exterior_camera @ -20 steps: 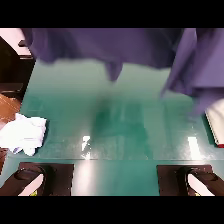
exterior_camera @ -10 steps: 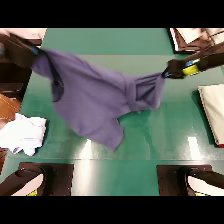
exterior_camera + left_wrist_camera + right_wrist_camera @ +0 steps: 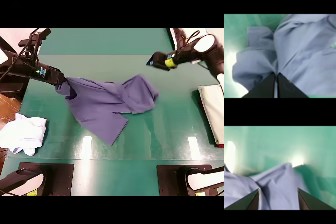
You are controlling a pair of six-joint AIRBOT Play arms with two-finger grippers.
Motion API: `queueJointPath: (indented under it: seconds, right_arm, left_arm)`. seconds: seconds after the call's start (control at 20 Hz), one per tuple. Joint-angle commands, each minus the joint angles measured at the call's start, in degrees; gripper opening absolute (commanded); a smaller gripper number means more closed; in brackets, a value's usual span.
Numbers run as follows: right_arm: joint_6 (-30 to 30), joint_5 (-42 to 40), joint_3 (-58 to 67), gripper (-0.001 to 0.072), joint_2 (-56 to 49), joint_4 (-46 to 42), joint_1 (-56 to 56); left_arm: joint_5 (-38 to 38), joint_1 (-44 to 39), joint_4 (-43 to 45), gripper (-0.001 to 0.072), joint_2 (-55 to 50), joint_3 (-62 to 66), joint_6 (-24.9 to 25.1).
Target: Fold the shirts.
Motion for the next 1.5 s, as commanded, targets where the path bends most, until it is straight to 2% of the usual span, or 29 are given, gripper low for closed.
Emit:
queueJointPath:
  seconds: [0.0,0.1,0.2,0.4,0.7,0.8,0.9,1.0,1.05,1.25,1.45]
  right_arm:
    - [-0.92,5.29,3.67,0.0533,-1.25,3.69,-4.24]
    - [-1.01,11.19,-3.37,0.0531,2.78,1.27,-4.83]
    - [-0.7,12.33,-13.99,0.053,7.87,0.09,-3.69]
    - [1.29,6.16,-32.61,0.053,12.72,0.5,1.2]
    - [1.75,-2.54,-38.05,0.0529,6.91,4.85,6.75]
    - [1.75,-3.04,-36.87,0.0469,5.46,4.85,7.43]
    - [1.73,-4.37,-36.76,0.035,5.97,4.76,7.43]
    - [1.64,-4.33,-36.76,0.0107,6.95,3.72,7.28]
    - [1.62,-4.13,-36.74,0.0018,7.72,2.69,7.28]
    - [1.09,-2.23,-36.02,0.0018,17.18,1.29,4.44]
    - [0.68,4.57,-24.63,0.0018,29.27,1.25,-3.89]
  left_arm:
    - [1.36,-0.04,1.16,0.0023,-0.46,-0.59,0.0]
    - [0.92,-0.04,1.99,0.0023,-0.46,-0.59,0.0]
    - [0.92,-0.04,1.95,0.0023,-0.46,-0.59,-0.02]
    - [1.25,-0.04,1.9,0.0024,-0.46,-0.59,-0.02]
    - [1.25,-0.04,1.92,0.0023,-0.46,-0.59,-0.02]
    - [1.25,-0.04,1.95,0.0023,-0.46,-0.59,0.0]
    - [1.25,-0.04,1.95,0.0023,-0.46,-0.59,0.0]
    - [1.25,-0.04,1.92,0.0023,-0.46,-0.59,0.0]
    - [1.25,-0.04,1.95,0.0023,-0.46,-0.59,0.02]
    - [-0.02,-0.02,5.92,0.0023,-0.37,3.43,0.76]
    - [-0.96,-0.02,8.41,0.0023,0.5,18.01,-0.24]
